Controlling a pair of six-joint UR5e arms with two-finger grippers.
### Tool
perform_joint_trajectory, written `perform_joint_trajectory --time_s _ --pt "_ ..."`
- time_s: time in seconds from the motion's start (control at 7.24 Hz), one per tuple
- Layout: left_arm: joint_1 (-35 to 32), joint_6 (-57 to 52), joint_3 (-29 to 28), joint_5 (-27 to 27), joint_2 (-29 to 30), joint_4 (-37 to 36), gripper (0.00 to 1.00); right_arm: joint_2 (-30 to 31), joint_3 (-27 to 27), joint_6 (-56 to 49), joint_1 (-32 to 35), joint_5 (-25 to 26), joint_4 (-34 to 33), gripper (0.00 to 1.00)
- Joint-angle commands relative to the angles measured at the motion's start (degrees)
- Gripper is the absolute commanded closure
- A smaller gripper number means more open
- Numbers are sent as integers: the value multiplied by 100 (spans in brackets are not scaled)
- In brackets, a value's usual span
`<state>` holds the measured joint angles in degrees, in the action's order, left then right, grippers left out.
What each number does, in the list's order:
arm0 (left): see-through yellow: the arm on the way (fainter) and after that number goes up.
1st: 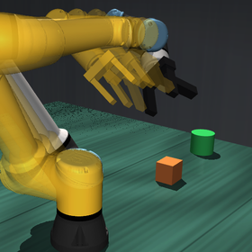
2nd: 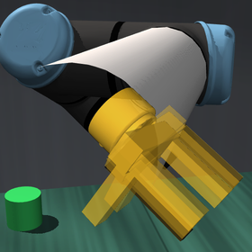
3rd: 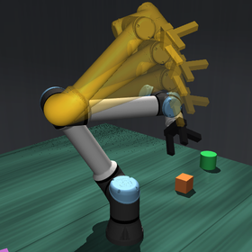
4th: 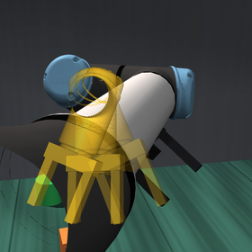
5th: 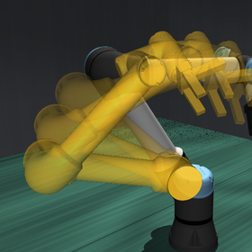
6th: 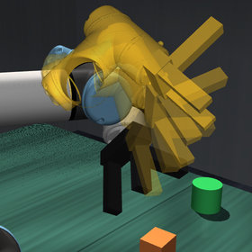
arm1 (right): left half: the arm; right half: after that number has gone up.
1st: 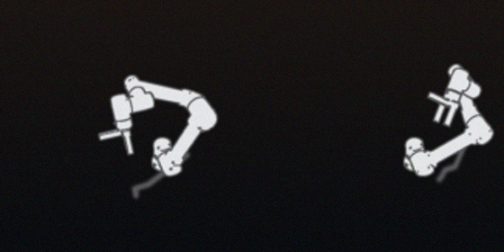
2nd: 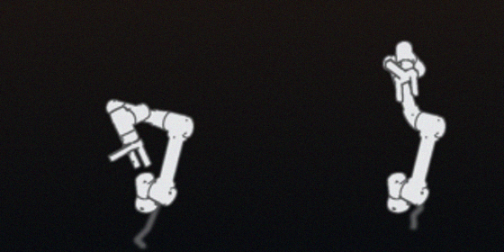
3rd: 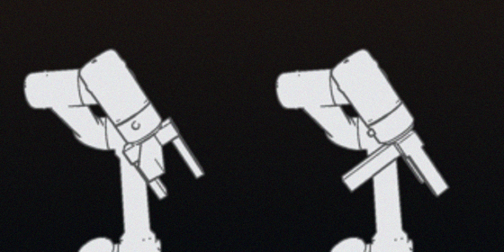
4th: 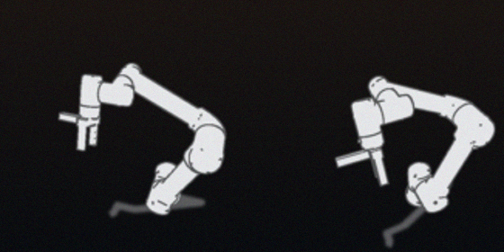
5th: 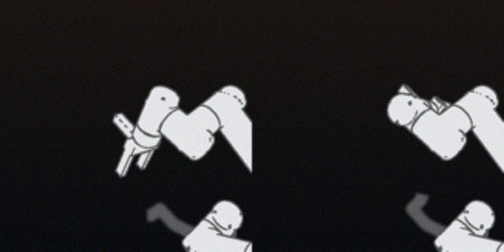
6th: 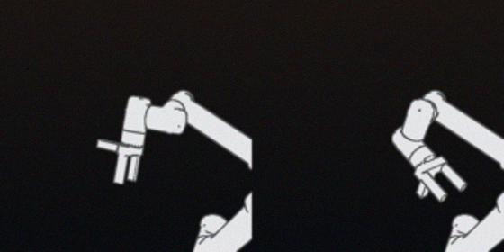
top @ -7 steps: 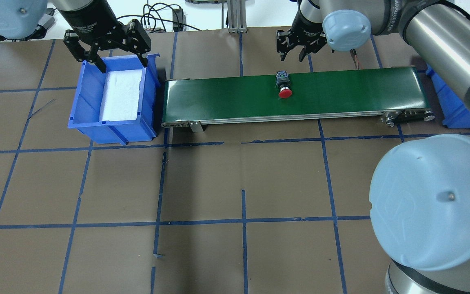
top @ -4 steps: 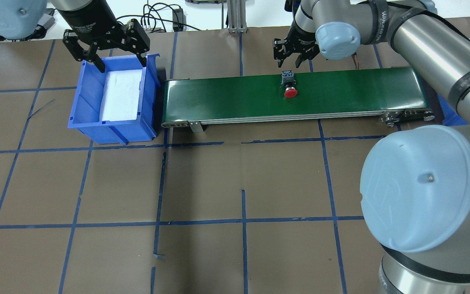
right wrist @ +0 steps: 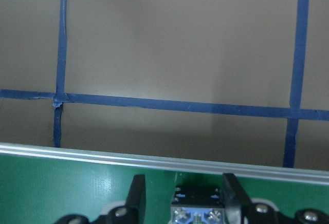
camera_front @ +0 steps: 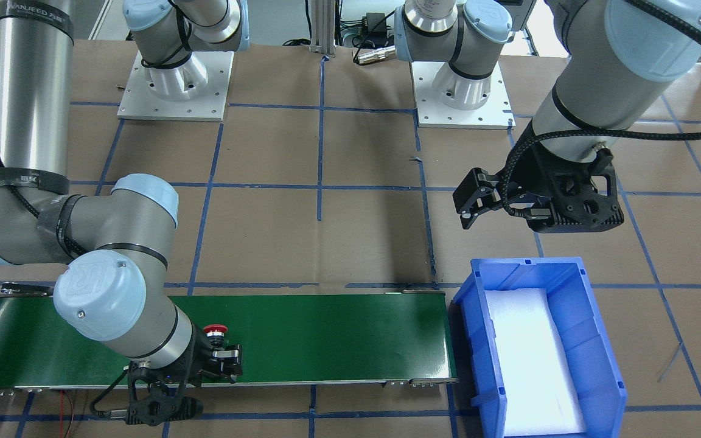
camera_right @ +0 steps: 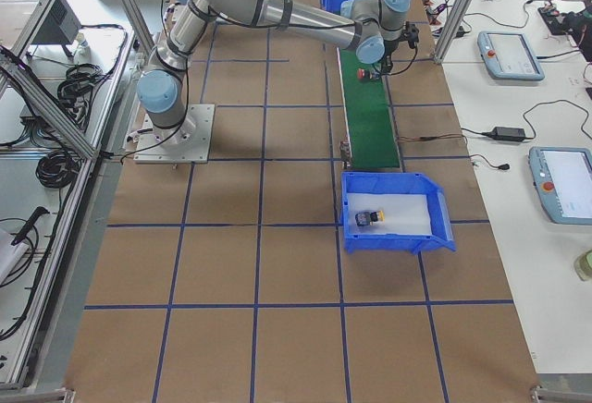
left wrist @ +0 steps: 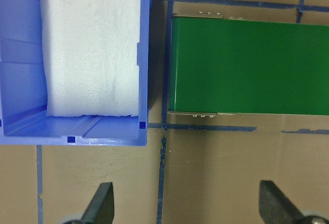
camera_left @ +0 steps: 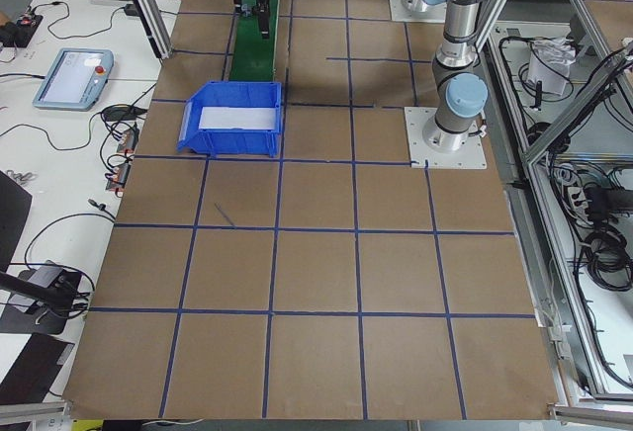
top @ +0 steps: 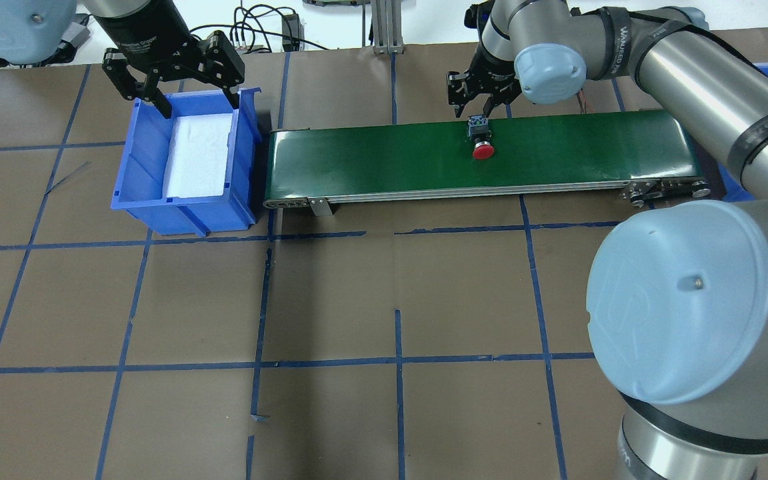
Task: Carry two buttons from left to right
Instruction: 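Close the right gripper on the red button and lift it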
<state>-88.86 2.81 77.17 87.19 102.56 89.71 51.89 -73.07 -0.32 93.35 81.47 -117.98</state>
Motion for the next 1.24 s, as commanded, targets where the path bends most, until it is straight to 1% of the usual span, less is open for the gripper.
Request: perform_joint_trajectory --time_s 0.0,0.28,0.41,0.55,0.69,0.83,0.97,1.1 --pt "0 0 -9 0 0 -7 0 -38 -14 -327 -36 193 12 38" --pt "9 0 -9 0 0 -7 0 -48 -40 -522 -141 194 30 38" --pt "9 0 -9 0 0 -7 0 -39 -110 -540 -167 194 21 41" --pt "9 0 -9 0 0 -7 0 -39 -171 -522 -185 177 38 53" --pt "9 0 -9 0 0 -7 0 -30 -181 -522 -203 168 108 62" --pt "9 0 -9 0 0 -7 0 -21 -190 -513 -194 159 152 69" --pt "0 0 -9 0 0 -7 0 14 -85 -513 -203 176 396 76" --pt "9 0 -9 0 0 -7 0 84 3 -539 -264 194 547 77"
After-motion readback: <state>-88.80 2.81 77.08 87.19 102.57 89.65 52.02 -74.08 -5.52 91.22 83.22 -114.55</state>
